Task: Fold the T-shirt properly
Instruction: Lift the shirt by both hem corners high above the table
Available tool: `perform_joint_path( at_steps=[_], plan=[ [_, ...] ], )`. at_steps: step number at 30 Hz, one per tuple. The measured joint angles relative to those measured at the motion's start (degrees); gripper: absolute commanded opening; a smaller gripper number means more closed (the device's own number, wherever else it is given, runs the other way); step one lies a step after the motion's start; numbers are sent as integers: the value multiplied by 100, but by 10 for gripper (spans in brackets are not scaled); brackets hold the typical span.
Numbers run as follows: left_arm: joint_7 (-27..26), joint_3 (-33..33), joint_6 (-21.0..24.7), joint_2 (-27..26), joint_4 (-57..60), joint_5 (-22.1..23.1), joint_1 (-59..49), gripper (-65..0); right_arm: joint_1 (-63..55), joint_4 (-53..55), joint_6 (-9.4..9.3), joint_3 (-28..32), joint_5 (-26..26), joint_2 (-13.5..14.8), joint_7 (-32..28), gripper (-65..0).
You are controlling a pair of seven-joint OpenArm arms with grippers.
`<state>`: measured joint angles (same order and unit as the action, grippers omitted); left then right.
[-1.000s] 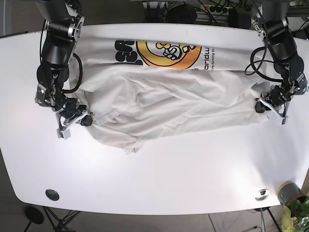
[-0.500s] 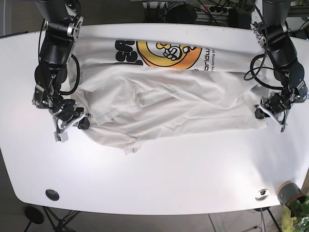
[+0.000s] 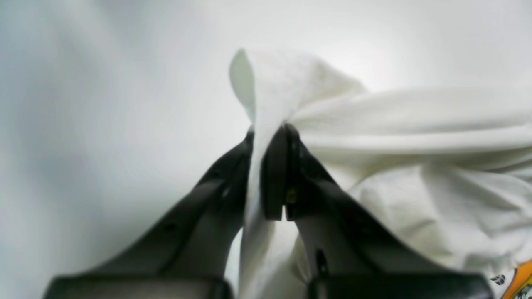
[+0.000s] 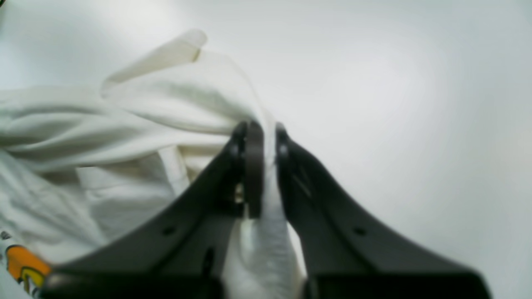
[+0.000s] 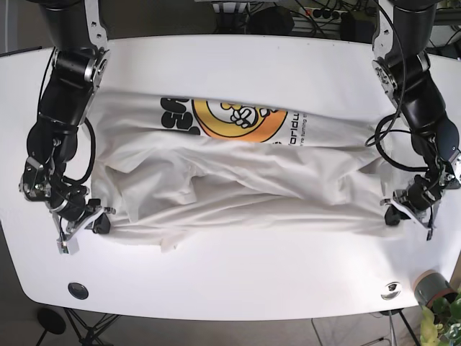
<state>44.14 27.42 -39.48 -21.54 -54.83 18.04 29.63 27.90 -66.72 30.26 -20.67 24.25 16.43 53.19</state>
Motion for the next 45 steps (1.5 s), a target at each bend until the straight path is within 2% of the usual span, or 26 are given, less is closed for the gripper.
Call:
perform_joint_path(
  at_steps=[4,9,13,20,29,32,34,41,45],
  plan=[
    [448,7,0,245,-656,-2,291,-650,358,7,48,39,52,162,92,-628],
    [702,-197,15,378,-1191,0,667,-650,881,13,2,24,-15,269,282,-628],
    [732,-632,273,354,-1314,28,1180,-650,1488,33,-2,205,-9,398,363,-628],
    [756,-702,428,332,-1294,4,2186,-650,2651,94,-4,498,4,629,588,-628],
    [737,-774,448,-13,-1054,127,3703,-650,4417,1169,74,501,44,905,857,-628],
    [748,-909,485,-101,-857,79,4083,-650,4557,1198,92,568,216,1010,848,-628],
    [721,-966,455,-155,-828,188,4234,-650,4548,1196,85,726,188,1067,1058,-628],
    [761,-968,424,-267,-826,216,4264,-650,4360,1062,90,772,166,1023,1547,-628],
    [1056,-929,435,-264,-1010,138,3993,-650,4435,531,85,728,221,992,1755,-628]
  ],
)
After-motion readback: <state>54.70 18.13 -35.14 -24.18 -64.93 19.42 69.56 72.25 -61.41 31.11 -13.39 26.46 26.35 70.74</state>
